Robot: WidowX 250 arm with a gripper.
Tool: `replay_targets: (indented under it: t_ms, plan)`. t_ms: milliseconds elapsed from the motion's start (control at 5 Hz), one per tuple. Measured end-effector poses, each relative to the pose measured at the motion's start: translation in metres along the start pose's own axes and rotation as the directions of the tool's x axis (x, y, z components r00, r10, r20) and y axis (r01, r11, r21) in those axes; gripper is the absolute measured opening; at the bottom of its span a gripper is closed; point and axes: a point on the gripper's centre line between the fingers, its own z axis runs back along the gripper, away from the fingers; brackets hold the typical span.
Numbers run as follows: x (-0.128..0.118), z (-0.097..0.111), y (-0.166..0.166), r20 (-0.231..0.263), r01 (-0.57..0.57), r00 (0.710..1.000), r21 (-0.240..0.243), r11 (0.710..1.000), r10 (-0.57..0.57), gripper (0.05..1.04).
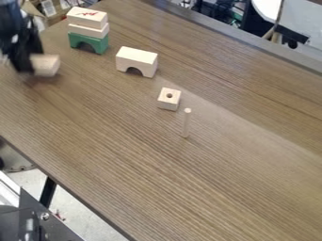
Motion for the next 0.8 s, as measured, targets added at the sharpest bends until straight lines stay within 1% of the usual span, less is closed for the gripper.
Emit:
replay_targets:
  t_ms: [200, 400, 600, 800]
  plan:
    - [-0.031, 0.045, -0.020, -0.021, 0.055, 0.998, -0.033, 0.998, -0.056, 0.555]
    - [-0.054, 0.065, -0.034, -0.043, 0.105, 0.993, -0.071, 0.992, -0.108, 0.555]
    - [-0.068, 0.079, -0.048, -0.024, 0.171, 0.984, -0.125, 0.977, -0.175, 0.555]
    - [-0.072, 0.070, -0.058, 0.026, 0.202, 0.979, -0.120, 0.972, -0.200, 0.555]
